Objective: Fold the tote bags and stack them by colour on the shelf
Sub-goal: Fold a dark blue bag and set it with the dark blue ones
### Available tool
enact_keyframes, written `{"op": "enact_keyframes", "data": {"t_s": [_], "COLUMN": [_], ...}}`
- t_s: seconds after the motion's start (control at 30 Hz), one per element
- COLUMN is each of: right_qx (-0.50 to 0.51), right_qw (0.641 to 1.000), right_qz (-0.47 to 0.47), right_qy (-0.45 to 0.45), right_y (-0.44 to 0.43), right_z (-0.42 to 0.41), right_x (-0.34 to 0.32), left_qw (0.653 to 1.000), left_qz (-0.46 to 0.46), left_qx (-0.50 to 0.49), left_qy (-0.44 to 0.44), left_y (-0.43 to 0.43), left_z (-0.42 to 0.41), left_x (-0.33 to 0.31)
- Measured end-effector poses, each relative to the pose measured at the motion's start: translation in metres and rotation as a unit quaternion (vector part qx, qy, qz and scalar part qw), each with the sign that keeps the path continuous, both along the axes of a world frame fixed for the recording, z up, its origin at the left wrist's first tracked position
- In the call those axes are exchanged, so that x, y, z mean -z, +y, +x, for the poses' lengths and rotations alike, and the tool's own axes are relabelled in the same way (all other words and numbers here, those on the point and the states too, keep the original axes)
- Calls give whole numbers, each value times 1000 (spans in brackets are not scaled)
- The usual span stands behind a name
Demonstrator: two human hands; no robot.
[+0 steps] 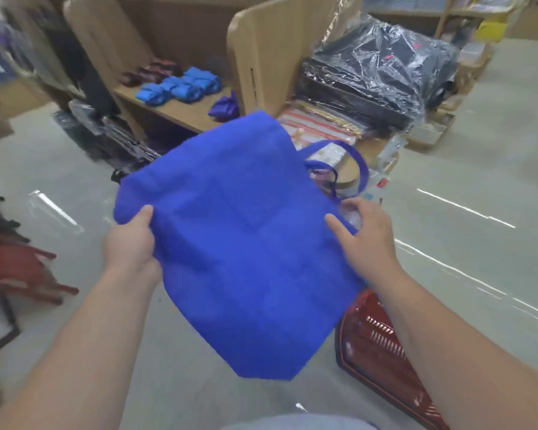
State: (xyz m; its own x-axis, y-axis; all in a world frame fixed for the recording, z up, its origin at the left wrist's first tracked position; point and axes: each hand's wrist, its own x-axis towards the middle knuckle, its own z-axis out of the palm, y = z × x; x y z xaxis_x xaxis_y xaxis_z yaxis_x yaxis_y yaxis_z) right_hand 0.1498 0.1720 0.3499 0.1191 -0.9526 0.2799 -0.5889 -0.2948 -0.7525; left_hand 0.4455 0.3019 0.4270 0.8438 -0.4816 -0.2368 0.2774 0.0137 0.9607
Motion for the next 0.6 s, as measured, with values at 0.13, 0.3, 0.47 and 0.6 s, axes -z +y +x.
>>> {"op": "enact_keyframes", "data": {"t_s": [0.13,0.3,0.47,0.6], "right_qx": [47,-122,-134,-109], "right_qw": [979,785,752,741], "right_qz": [197,550,596,606], "right_qy": [-29,-257,-250,-267], "right_y": [36,63,93,84], "right_z": [41,129,223,262], "right_x": [25,17,13,21], "left_qw": [992,972,920,898], "left_qz": [-15,6,-63,-52], "left_qx": [-93,-144,-277,-347], "left_qy": [82,186,271,265], "left_y": [41,67,79,79], "left_z": [83,161,209,225], "left_x": [-2,22,49,54]}}
